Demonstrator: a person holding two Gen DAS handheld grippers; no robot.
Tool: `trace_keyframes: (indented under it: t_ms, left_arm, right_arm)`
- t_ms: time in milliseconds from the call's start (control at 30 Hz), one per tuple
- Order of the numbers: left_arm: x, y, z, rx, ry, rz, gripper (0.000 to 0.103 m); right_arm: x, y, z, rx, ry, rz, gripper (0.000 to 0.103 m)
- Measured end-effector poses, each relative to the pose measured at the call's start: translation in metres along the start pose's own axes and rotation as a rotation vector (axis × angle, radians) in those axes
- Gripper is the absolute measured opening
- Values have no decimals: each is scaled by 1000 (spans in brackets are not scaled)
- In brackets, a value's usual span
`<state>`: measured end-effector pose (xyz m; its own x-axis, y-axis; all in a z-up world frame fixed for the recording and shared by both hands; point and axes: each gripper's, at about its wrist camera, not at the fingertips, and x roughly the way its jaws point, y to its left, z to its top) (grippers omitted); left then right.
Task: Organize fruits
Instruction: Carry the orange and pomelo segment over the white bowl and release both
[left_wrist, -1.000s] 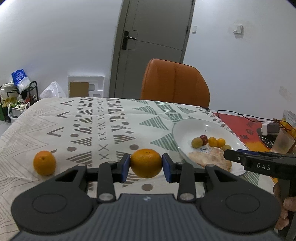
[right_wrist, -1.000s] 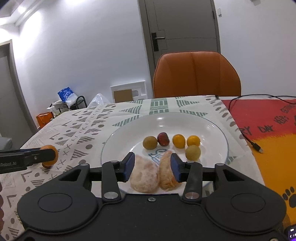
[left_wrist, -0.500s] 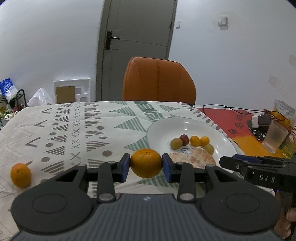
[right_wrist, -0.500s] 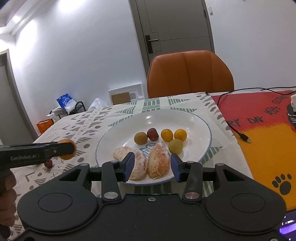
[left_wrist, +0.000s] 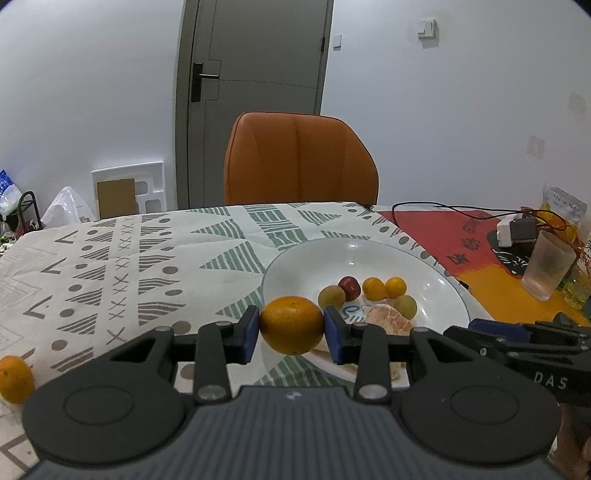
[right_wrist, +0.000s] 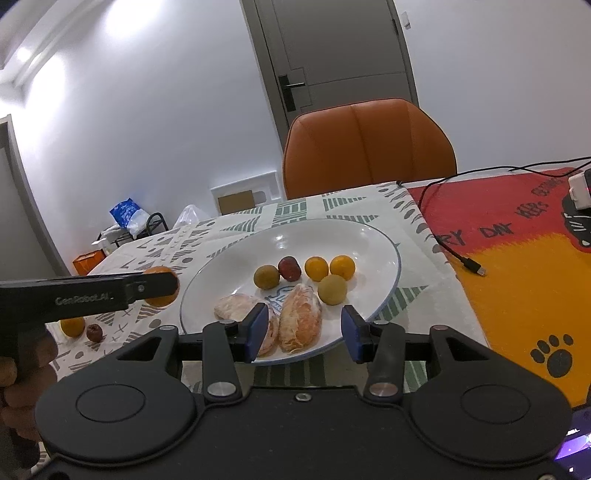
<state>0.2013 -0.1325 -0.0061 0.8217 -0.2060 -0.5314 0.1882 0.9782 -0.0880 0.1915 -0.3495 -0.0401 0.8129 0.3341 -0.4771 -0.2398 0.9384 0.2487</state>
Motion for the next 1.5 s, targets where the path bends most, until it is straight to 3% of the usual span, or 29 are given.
trace_keyframes:
  t_ms: [400,533,767,1067,1133,1267,1500]
  left_arm:
    - [21,-9,10,28,14,12,36]
    - [18,-11,13,39,-23,36,40]
    - [10,-2,11,26,-11,56,43]
    - [-10,18,7,-14,-20,96,57]
    - [-17,23,5,-17,-21,107,64]
    - [-29,32,2,-26,-34,128,73]
    - [-49,45,-3,-33,-67,140,84]
  right_arm:
    - [0,-10,2,28,-10,-2,46]
    - [-1,-11,2,30,-12,2,46]
    - [-1,-4,2,30,-9,32,46]
    - [0,14,1,9,-3,58,48]
    - [0,19,1,2,-3,61,54]
    - [1,28,1,-7,-2,71,55]
    - [0,43,0,-21,-11,81,74]
